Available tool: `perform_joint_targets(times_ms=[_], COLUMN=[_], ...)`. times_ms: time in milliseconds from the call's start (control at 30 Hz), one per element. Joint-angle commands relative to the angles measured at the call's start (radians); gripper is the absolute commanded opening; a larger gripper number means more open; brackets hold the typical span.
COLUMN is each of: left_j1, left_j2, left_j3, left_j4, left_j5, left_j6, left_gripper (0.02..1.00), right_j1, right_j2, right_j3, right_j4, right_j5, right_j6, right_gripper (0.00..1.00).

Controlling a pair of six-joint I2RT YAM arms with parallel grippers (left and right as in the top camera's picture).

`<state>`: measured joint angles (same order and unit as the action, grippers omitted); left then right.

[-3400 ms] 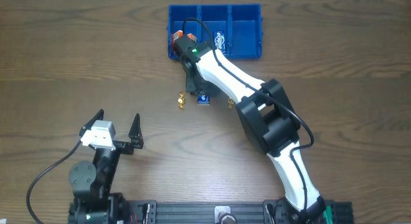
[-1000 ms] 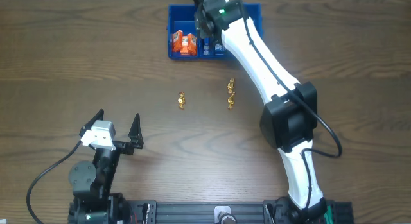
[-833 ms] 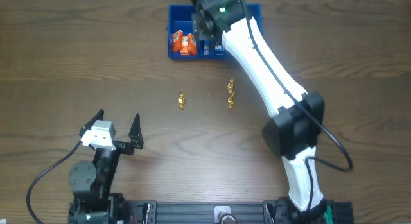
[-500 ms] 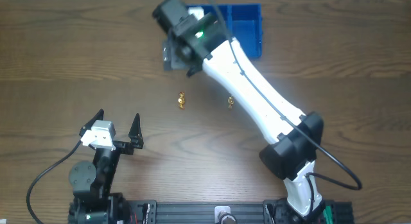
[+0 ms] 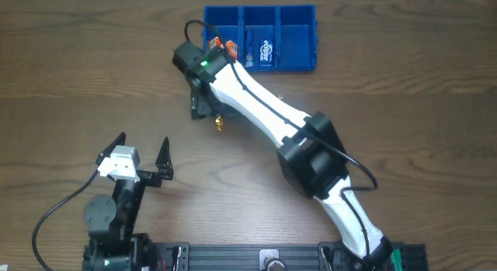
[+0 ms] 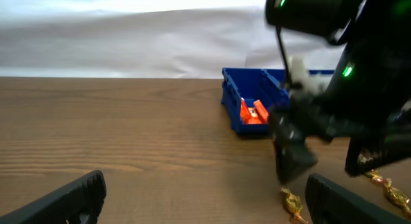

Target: Sort Candies Into Trays

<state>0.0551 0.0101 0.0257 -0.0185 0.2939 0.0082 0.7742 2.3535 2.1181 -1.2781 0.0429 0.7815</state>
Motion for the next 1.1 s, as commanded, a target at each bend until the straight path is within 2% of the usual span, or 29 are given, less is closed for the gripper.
perform_joint_targets(times_ms=[33, 467, 667, 867, 1100], left_j1=[-0.003, -0.003, -0.003, -0.003, -0.003], left_j2=[-0.006, -0.006, -0.006, -0.006, -0.006], left_j3=[-0.021, -0.021, -0.021, -0.021, -0.021], left_j4=[-0.030, -0.030, -0.030, -0.030, -0.030], left_j5=[0.020, 0.020, 0.020, 0.020, 0.020], left_j6=[0.014, 0.014, 0.014, 0.015, 0.015], left_gripper=[0.998, 0.998, 0.998, 0.998, 0.998], right_j1=[0.010, 0.010, 0.010, 0.012, 0.013], right_j2=[0.050, 0.110, 0.111, 0.112, 0.113], right_j3=[-0.003, -0.003, -0.003, -0.005, -0.027], right_j4=[0.009, 0.055, 0.073, 0.091, 0.099], right_j5=[-0.023, -0.026, -0.032, -0.038, -0.038], right_j6=[0.034, 0.060, 0.060, 0.060, 0.060], right_gripper=[0.958, 0.934, 0.884, 0.774, 0.752])
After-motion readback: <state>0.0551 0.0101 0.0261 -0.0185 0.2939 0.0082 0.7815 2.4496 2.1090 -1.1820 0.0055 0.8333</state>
